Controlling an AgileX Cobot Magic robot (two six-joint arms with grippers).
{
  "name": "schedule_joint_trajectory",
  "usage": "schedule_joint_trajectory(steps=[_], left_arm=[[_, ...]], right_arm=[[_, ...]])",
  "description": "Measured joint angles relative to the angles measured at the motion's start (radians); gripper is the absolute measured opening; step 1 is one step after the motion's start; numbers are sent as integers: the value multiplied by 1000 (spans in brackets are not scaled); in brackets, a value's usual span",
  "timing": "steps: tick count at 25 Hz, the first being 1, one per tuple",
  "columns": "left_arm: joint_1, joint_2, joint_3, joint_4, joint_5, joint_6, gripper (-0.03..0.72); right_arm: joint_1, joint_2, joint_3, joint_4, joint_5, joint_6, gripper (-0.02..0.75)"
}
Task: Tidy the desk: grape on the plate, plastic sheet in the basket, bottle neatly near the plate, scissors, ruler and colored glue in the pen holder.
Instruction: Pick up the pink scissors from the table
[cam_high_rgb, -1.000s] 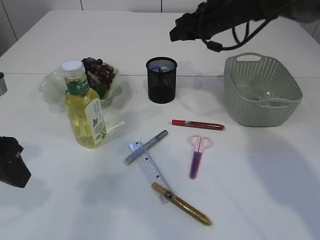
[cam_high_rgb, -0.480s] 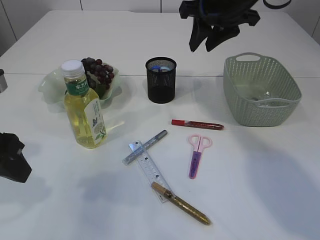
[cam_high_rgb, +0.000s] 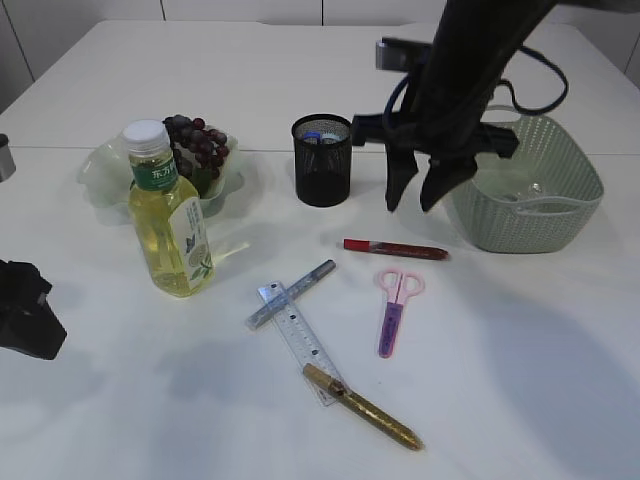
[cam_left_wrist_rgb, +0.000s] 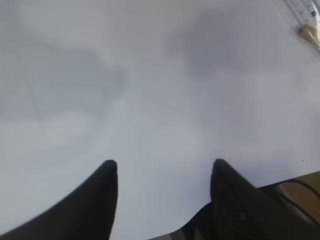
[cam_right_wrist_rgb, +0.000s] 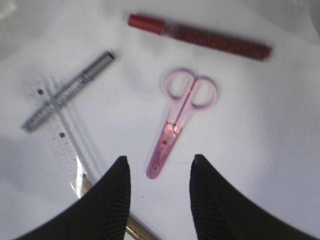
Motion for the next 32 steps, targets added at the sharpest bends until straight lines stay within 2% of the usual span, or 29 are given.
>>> schedule_joint_trajectory(steps=[5,9,14,28,32], left_arm=[[0,0,0,0,0,0,431],[0,0,0,-2,0,0,431],[0,0,0,-2,-3,0,431],[0,0,0,-3,-10,0,421],[0,0,0,-3,-17,0,421]], right_arm=[[8,0,144,-16,-4,89,326],[8,0,186,-23,-59,197,326],[18,7,193,-26,-123,309,326],[27,130,193,-19,-151,364,330],[32,157,193,4,-161,352,386]])
